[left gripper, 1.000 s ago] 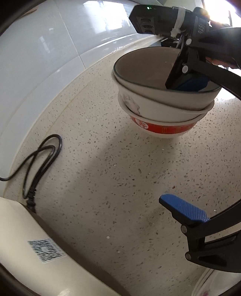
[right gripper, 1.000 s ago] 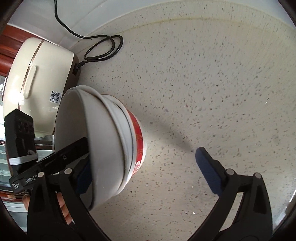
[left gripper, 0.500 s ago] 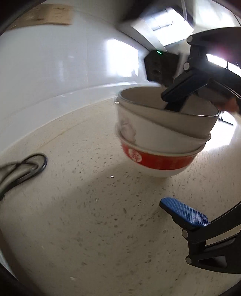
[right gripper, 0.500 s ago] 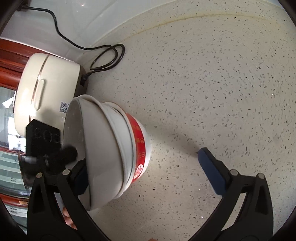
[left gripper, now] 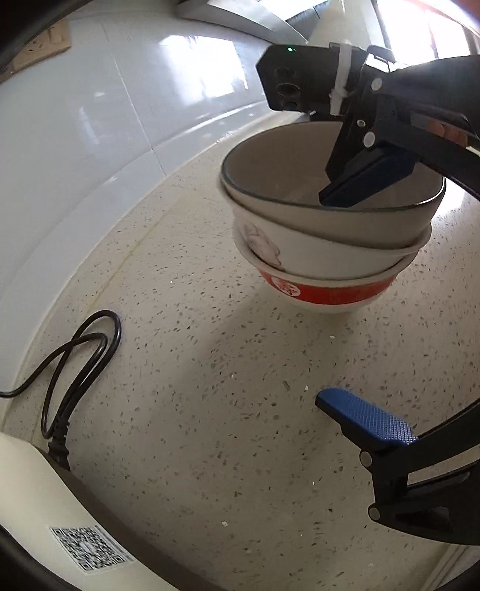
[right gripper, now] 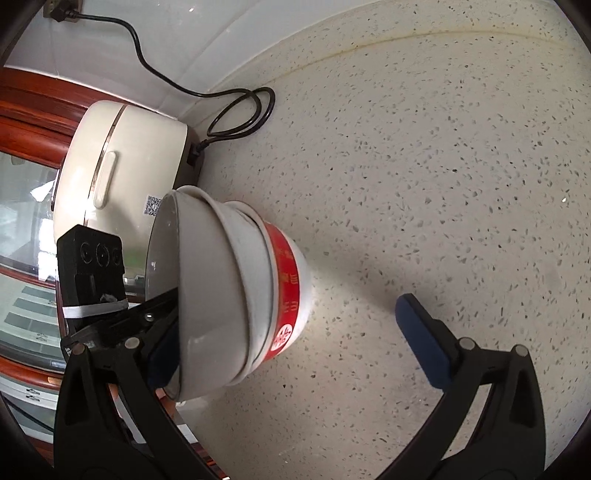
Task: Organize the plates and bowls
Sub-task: 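Lift the bowl stack and carry it over the flower plate stack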
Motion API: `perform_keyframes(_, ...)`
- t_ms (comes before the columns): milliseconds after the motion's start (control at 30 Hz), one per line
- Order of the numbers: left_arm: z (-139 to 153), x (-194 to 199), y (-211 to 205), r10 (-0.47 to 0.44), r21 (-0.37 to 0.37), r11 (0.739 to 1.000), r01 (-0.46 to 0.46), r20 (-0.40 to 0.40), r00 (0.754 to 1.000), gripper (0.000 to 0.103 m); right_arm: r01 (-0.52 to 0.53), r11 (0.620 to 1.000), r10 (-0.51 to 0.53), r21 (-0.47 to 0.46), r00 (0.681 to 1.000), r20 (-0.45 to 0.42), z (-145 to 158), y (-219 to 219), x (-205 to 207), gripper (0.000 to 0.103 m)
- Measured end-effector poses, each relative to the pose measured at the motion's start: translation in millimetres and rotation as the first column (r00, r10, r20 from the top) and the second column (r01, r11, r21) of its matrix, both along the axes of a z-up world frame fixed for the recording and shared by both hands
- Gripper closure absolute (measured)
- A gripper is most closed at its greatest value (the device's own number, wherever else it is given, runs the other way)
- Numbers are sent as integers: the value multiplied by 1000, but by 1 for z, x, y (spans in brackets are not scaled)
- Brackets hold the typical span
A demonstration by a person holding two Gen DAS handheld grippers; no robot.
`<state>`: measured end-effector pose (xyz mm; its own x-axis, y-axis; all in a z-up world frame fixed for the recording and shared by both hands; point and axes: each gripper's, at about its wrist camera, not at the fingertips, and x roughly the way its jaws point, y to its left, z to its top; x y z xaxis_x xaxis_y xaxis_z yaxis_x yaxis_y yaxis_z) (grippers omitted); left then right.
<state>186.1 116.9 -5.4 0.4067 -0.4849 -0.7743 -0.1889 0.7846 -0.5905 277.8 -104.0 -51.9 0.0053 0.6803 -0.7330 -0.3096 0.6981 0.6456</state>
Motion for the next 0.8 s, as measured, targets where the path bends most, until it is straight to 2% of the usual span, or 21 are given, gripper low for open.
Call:
perform_keyframes(67,-1,3,0,-7,-11,1000,7,-23,1000,22,-15,1000,15,10,1000,3,-1,4,0,2)
perform_keyframes(100,-4,5,1,-3,-46,999,1,-39,999,26,-23,1000,23,17,1000,3,-2,6,0,7)
perform_keyframes(200,-5,9,-7,-6,-72,997,2,-54,999,29,-25,999,25,20,1000,-1,-4,11,-1,21)
perform_keyframes(300,-13,9,-4,0,-169,986,-13,-80,997,38,-33,997,35,73,999,-36,-9,11,0,26)
perform_keyframes(333,-14,9,-3,-8,-195,981,-7,-77,997,46,-37,995,40,88,998,-43,-11,11,0,29)
perform_keyframes(367,-15,10,-2,-15,-230,973,-2,-69,998,50,-40,993,46,111,997,-54,-12,11,0,35)
perform_keyframes(400,-15,10,-2,-11,-234,972,-6,-70,997,51,-39,990,48,135,997,-66,-12,11,0,40)
perform_keyframes(600,-18,3,2,3,-262,965,-24,-79,997,52,-30,985,43,171,996,-74,-13,11,-2,40)
perform_keyframes(800,-16,1,-5,6,-251,968,-28,-90,996,52,-25,986,40,166,996,-86,-13,15,-5,40)
